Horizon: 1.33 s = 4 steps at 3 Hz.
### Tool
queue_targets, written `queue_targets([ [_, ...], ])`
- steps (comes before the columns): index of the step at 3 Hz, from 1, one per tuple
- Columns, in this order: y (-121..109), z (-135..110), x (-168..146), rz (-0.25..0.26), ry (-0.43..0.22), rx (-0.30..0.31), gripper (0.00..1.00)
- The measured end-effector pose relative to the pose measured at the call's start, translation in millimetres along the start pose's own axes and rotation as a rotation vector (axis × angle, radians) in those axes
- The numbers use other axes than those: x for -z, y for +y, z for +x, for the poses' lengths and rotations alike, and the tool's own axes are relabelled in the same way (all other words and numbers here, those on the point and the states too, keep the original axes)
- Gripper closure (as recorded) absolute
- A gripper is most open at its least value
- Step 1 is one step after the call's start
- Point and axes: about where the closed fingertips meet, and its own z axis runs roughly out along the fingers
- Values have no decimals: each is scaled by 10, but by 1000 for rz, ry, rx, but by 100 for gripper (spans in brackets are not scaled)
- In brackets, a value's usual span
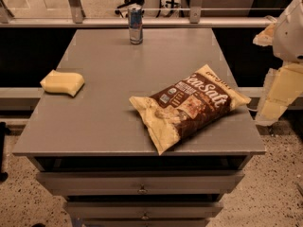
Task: Move redbull can near sponge
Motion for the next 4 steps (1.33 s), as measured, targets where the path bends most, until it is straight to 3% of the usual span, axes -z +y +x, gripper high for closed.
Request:
queue_targets([
  [1,0,0,0,0,0,0,0],
  [2,-221,-182,-127,20,-52,-25,0],
  [4,-1315,-1239,-599,130,-281,-130,0],
])
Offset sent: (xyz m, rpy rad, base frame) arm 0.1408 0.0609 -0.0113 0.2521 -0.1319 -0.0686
